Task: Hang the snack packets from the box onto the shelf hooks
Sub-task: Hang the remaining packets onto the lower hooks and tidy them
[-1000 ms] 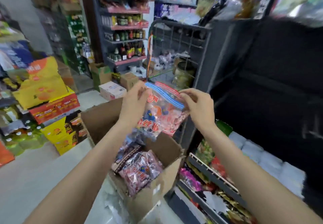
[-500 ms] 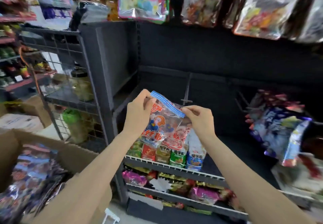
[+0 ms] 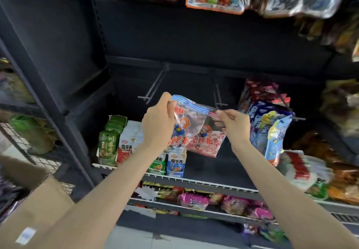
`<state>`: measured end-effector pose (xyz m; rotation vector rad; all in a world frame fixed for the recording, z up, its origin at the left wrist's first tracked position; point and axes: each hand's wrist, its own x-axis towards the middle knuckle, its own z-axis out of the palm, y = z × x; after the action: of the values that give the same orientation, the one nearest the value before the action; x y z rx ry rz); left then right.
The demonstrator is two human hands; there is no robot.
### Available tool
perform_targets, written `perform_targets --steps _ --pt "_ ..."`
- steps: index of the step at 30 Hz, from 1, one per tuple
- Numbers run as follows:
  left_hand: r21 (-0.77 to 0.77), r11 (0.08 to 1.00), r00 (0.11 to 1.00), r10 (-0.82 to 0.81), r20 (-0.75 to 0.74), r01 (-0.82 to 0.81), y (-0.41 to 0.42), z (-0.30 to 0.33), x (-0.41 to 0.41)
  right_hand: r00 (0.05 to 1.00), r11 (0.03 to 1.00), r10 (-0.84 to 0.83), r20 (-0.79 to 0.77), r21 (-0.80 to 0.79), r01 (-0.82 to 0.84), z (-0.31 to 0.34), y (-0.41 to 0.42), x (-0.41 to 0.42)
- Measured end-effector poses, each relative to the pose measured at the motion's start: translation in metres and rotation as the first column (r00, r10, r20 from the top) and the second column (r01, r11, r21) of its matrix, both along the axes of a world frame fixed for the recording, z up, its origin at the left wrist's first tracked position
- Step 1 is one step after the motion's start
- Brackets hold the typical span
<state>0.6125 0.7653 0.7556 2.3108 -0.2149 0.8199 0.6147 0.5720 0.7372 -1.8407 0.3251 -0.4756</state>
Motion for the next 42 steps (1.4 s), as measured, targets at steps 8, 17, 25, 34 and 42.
perform_targets --steps 8,17,25,34,42 --pt "-0.003 0.986 0.986 0.169 -0.007 -0.169 -0.025 0.0 0.0 0.999 0.992 0.046 0.007 -0.114 -0.045 0.001 -0.024 0.017" --pt "-0.018 0.97 0.97 0.24 -0.049 -0.241 -0.045 0.001 0.01 0.998 0.911 0.058 -0.029 -0.407 -0.065 0.012 -0.031 0.027" --pt "-0.064 0.943 0.944 0.321 -0.07 -0.325 -0.049 -0.001 0.025 0.995 0.852 0.091 -0.032 -0.515 -0.094 0.008 -0.037 0.031" --pt "-0.123 0.932 0.938 0.328 -0.115 -0.341 -0.06 -0.003 0.048 0.997 0.922 0.056 -0.047 -0.381 -0.069 0.003 -0.038 0.077" --pt "-0.125 0.929 0.935 0.331 -0.13 -0.347 -0.067 0.01 0.067 0.981 0.988 -0.04 -0.189 -0.153 0.011 0.028 -0.036 0.14"
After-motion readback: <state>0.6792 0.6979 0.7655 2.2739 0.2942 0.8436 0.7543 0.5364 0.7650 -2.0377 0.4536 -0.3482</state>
